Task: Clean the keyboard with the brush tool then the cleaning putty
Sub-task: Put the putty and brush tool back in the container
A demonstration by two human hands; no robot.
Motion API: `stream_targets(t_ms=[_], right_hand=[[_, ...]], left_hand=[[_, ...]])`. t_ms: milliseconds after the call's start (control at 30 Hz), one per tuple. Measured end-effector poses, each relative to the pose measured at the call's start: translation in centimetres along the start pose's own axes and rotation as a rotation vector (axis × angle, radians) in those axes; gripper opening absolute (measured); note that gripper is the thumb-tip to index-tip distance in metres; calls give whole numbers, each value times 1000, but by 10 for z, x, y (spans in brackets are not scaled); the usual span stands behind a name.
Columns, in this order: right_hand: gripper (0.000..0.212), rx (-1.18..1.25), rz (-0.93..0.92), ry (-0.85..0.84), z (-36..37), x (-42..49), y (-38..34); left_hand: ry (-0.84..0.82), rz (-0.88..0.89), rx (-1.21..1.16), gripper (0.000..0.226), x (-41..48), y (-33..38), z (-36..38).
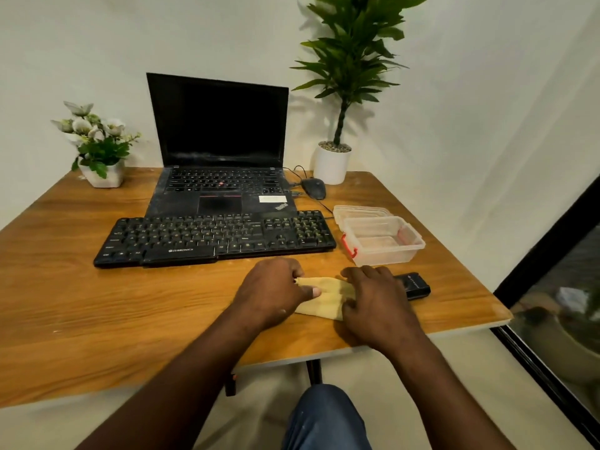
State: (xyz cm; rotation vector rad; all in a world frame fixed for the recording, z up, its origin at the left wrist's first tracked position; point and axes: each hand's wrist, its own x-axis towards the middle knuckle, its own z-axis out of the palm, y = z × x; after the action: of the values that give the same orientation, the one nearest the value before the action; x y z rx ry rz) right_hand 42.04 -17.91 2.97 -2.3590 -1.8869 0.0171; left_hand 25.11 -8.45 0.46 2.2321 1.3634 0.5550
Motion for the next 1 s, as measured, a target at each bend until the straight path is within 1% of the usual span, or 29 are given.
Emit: stream_targets(t_ms=[133,200,300,367,433,500,533,600,667,700,800,833,900,1000], right_hand=[[40,38,-5,4,1,4,7],[29,156,0,42,0,5,12],[16,559,38,77,-9,2,23],[14,823,83,73,-19,2,34],[16,1046,143,82,-29,4,45],[21,1197,211,111,-36,11,57],[23,1224,238,140,-39,17,66],[29,1231,275,199,-44,35,85],[36,1215,305,263,-50,57,105],[36,1179,315,282,-51,70,114],[21,1006,301,290,-54,100,134],[21,939,292,291,-53,109,140],[28,797,275,287,-50,121,145],[35,636,229,292,-40,134,151]], left_hand=[[-38,42,-42,22,-2,4,-4],[-32,7,-136,20,-2,9,-7],[21,-32,-250,18,-2,17,-15],[31,-43,-368,16,0,24,-20],[5,-48,-521,13,4,33,-23],[-19,-49,-620,9,10,43,-23],[-21,-41,-632,7,16,51,-22],[26,-7,-575,9,33,68,-17],[79,32,-449,17,56,86,-8],[90,38,-391,22,68,94,-5],[100,-5,-293,29,103,111,8],[107,-26,-280,30,113,113,13],[117,-53,-238,31,126,113,21],[129,10,-36,36,137,109,32]])
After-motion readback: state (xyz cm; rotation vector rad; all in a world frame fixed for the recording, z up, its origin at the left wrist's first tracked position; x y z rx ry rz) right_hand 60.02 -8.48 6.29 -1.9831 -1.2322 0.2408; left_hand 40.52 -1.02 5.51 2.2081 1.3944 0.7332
